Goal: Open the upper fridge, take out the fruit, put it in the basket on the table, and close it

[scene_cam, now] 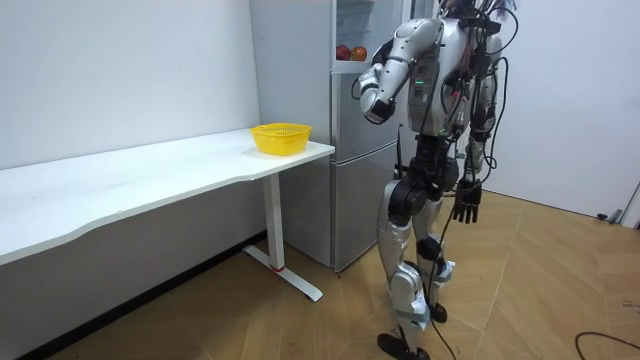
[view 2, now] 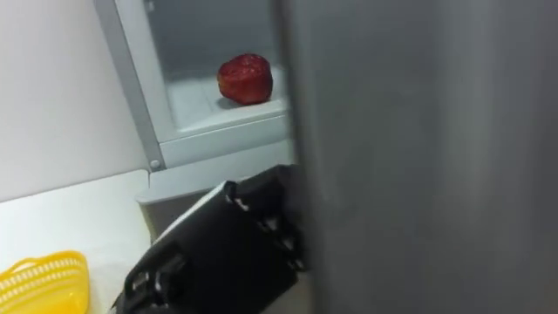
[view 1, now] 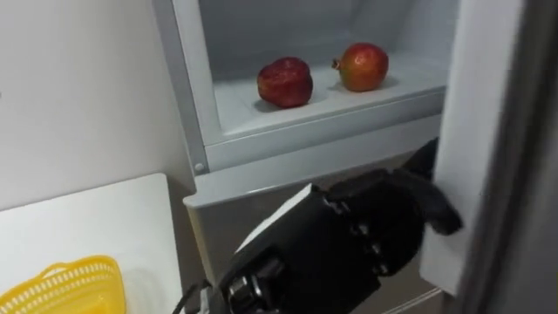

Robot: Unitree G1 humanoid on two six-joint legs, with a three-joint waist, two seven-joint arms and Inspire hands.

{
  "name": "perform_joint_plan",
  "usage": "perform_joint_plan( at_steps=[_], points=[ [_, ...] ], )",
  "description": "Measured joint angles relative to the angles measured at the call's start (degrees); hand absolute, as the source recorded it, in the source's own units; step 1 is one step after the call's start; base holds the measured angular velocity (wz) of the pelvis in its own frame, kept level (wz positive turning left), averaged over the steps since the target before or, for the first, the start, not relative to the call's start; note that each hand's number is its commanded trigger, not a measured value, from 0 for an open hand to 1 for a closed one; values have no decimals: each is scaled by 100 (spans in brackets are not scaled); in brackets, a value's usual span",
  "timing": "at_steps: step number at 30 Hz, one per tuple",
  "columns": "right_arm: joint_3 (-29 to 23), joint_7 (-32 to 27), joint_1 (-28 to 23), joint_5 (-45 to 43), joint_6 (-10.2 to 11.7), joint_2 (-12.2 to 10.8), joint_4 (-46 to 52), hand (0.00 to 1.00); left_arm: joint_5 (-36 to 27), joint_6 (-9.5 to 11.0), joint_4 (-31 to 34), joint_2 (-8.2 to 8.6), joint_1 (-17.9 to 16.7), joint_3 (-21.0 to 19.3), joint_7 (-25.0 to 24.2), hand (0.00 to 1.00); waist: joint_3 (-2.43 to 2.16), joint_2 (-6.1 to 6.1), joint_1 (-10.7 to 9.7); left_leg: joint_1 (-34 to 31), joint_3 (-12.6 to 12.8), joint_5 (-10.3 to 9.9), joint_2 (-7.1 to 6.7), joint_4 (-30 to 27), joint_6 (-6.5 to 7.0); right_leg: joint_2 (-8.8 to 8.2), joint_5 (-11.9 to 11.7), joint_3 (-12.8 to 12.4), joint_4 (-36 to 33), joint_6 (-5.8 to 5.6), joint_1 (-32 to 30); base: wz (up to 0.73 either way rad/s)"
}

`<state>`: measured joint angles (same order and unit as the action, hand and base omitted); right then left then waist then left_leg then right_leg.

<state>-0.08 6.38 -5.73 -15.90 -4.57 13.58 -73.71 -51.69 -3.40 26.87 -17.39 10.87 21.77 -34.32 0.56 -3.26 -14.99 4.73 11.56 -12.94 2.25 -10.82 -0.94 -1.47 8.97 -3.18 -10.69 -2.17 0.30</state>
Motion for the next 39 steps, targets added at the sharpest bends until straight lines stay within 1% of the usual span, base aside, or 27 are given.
perform_joint_plan(
  at_steps=[2,7,11,15,21,23,26,28,31,39],
  points=[
    [11,-16,14,140,0,1,29,0,-3,-8,-1,5,115,184,-123,0,0,0,-54,-3,7,0,2,5,0,5,0,-20,-2,0,-19,-5],
    [12,-98,20,377,-5,6,86,0,-9,-55,-2,34,232,388,-377,0,-1,2,-59,11,81,0,3,9,0,18,0,-103,-5,0,-44,-8],
    [9,-165,16,507,-7,6,85,0,-2,-132,-2,38,249,387,-500,0,-2,8,-65,8,112,0,12,11,0,35,-4,-144,-8,6,-69,-5],
    [8,-151,6,529,5,6,75,0,2,-133,-2,38,254,387,-516,0,-2,13,-80,7,221,0,33,13,0,49,-9,-166,-9,14,-85,-4],
    [10,-137,12,584,40,5,78,0,3,-133,-2,37,254,388,-516,0,-5,38,-194,9,276,0,39,14,0,60,-13,-215,-10,19,-103,-3],
    [11,-139,-7,580,98,5,75,0,3,-132,-3,38,256,388,-517,0,-5,54,-221,15,314,0,41,13,0,62,-13,-235,-11,19,-104,-5],
    [12,-139,-20,583,153,5,8,0,2,-128,-4,38,255,388,-526,0,3,70,-223,44,356,0,45,12,0,66,-13,-262,-20,19,-97,-5],
    [22,-141,-6,584,152,5,3,0,0,-126,-6,42,257,389,-534,0,3,77,-227,59,377,0,46,12,0,70,-13,-291,-21,19,-96,-8],
    [109,-152,-30,621,153,5,-7,0,-4,-125,-44,103,263,391,-536,0,8,88,-247,80,396,0,46,13,0,74,-13,-314,-23,19,-89,-5],
    [118,-209,-111,658,151,5,-4,0,-5,-124,-83,107,263,391,-536,0,6,87,-219,86,409,0,47,12,0,78,-13,-331,-31,20,-97,-1]
  ],
)
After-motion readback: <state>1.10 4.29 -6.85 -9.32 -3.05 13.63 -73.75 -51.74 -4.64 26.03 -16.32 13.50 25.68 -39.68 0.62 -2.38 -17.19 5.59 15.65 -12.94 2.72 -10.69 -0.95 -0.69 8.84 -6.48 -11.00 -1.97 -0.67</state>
